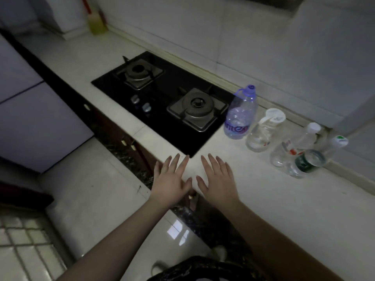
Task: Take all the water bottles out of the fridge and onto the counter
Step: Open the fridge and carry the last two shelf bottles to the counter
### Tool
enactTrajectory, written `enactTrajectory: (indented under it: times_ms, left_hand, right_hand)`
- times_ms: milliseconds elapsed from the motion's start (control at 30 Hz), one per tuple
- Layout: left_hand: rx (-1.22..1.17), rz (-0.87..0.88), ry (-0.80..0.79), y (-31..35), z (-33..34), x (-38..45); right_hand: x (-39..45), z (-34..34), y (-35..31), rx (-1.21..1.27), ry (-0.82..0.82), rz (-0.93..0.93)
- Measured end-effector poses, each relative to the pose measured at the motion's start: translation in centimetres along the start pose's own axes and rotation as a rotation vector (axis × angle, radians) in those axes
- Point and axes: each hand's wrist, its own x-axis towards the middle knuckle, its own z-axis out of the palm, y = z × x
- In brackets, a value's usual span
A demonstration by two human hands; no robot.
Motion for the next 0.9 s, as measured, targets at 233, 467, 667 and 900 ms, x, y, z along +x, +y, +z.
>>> enactTrajectory:
  times_ms: [233, 467, 667, 900]
  left_hand:
    - [0.025, -0.150, 0.183, -10.8, -4.0, -7.0]
    - [0.130, -0.259, 0.285, -19.6, -8.1, -13.1]
    - [0.131, -0.389, 0.375, -24.7, -11.4, -15.4]
    - [0.247, -0.492, 0.414, -29.3, -14.9, -14.1]
  right_hand:
    - [1.5, 1.2, -12.0, 0.079, 0.027, -0.198]
    - [2.6, 2.0, -23.5, 0.052, 0.033, -0.400]
    - [4.0, 2.4, -30.2, 0.071, -0.007, -0.580]
    - [9.4, 2.4, -36.1, 0.037, 0.000, -0.713]
